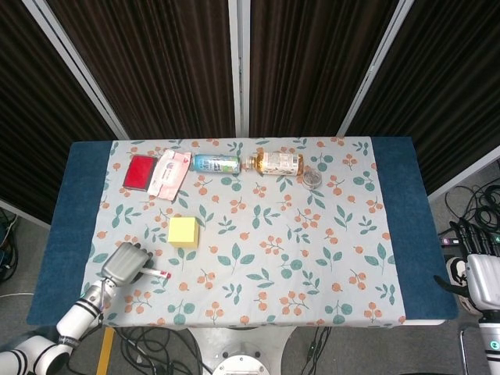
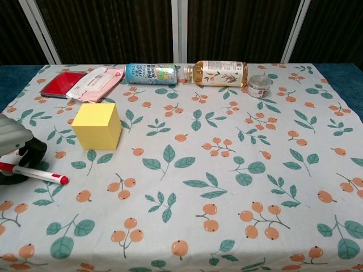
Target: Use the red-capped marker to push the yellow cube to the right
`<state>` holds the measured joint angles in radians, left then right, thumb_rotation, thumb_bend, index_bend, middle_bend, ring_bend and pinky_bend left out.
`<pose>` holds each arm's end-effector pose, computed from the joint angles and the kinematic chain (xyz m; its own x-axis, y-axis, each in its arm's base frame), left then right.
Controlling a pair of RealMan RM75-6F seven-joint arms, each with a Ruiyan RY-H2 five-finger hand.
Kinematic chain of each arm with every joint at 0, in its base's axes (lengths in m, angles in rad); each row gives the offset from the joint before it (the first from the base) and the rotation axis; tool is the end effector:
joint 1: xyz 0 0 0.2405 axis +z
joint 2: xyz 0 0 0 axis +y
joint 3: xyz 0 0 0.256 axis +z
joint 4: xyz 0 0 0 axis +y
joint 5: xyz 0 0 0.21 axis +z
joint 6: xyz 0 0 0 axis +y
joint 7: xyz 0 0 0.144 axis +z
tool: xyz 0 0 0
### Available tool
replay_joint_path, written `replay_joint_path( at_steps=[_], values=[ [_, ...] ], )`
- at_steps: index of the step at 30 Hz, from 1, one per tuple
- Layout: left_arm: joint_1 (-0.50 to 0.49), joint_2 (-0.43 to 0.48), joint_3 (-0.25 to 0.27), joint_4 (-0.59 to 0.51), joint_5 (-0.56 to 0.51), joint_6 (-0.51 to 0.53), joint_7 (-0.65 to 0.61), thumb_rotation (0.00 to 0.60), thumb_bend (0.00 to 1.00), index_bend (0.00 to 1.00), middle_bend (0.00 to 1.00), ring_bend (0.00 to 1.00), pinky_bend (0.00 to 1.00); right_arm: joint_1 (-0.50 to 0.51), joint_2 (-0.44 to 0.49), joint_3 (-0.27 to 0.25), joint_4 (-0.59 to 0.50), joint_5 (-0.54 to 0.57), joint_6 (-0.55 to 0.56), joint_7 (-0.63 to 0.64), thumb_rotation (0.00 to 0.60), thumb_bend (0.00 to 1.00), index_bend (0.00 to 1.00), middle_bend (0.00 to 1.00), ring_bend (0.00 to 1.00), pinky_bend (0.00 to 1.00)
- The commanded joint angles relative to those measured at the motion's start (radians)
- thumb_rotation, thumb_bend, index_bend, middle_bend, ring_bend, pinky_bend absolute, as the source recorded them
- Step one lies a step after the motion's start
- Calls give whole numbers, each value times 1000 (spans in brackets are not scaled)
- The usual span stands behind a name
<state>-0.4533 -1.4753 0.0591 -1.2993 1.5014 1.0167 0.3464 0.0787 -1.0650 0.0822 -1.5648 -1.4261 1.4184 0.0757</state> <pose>-0.2826 0.2554 -0.0055 0.7547 0.2520 0.6058 0.6421 -0.4733 -0.6030 -0.3358 -0.1864 0.1832 0.4056 -0.0256 0.9137 -0.9104 0.0776 0.4063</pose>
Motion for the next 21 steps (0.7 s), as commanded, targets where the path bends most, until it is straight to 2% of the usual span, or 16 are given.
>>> replay_joint_path(
  at_steps=[1,9,13,17,21],
  values=[
    [-6,13,-4,15,17,16,-78,600,416,662,707,519,664,0,2,0,-1,0,1,0,600,0,0,0,0,0],
    [-23,37,-28,99,41,52,-299,600,476,672,714,537,687,-4,10,2,-10,-2,10,3,600,0,0,0,0,0],
    [-34,29,-46,151,28,45,-368,600,482,672,714,539,688,-6,14,3,-15,-4,15,4,600,0,0,0,0,0],
    [-63,2,-67,225,8,7,-392,600,487,672,714,539,689,-8,21,8,-21,-2,24,2,600,0,0,0,0,0],
    [-90,-29,-76,294,-5,-30,-364,600,490,672,714,540,689,-13,29,11,-26,-2,35,0,600,0,0,0,0,0]
  ],
)
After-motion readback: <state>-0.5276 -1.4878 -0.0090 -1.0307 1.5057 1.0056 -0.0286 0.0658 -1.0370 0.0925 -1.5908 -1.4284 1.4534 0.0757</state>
